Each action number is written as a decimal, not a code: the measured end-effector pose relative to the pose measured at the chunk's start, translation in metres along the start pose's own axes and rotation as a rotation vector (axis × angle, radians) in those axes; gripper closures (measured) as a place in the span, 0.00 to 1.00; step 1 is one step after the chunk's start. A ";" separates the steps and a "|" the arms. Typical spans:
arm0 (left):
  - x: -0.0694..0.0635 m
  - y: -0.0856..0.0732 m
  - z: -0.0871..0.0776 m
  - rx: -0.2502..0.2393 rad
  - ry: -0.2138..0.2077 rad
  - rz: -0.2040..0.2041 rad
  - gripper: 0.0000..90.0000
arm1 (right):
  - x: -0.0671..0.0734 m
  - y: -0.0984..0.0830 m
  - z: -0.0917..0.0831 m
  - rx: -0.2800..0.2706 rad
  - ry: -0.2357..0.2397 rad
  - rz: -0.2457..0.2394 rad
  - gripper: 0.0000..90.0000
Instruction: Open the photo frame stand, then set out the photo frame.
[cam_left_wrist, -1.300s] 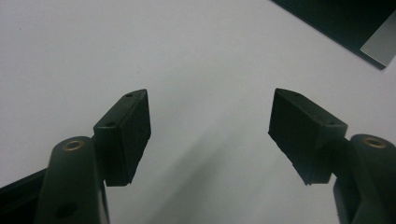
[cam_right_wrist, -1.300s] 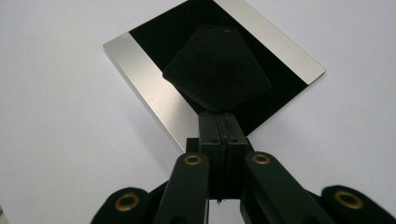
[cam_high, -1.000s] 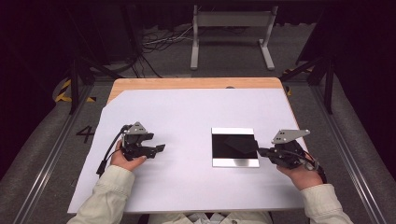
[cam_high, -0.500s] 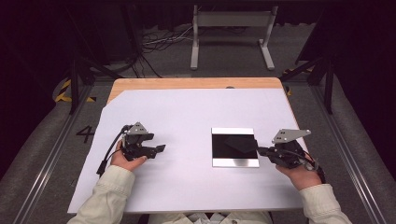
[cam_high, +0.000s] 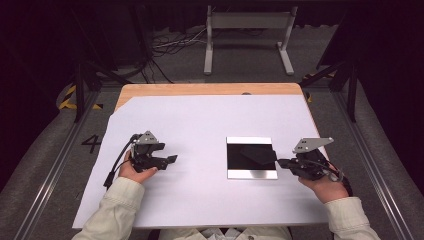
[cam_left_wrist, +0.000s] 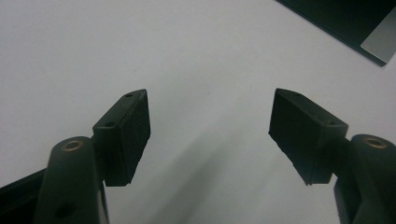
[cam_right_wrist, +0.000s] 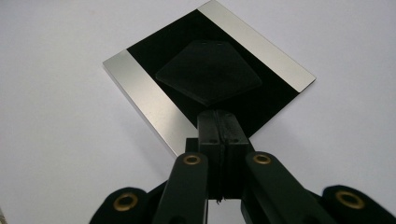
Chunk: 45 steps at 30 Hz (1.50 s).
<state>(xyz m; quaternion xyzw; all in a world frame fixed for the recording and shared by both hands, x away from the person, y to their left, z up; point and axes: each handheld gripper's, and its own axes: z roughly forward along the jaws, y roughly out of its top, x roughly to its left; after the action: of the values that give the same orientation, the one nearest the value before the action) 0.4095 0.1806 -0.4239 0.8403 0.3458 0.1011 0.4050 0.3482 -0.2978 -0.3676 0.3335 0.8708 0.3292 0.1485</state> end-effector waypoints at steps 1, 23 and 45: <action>0.000 0.000 0.000 0.000 0.000 -0.003 0.33 | -0.001 0.000 0.000 0.000 -0.001 0.001 0.98; -0.003 0.002 0.003 -0.003 -0.017 -0.003 0.33 | -0.015 0.010 -0.005 -0.033 -0.013 0.220 0.80; -0.003 0.001 0.003 0.005 -0.016 0.005 0.33 | -0.031 0.009 0.001 -0.056 0.015 0.397 0.64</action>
<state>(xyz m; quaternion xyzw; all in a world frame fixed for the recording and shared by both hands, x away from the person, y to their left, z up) 0.4090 0.1759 -0.4244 0.8430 0.3408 0.0943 0.4055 0.3755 -0.3132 -0.3607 0.4919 0.7795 0.3787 0.0837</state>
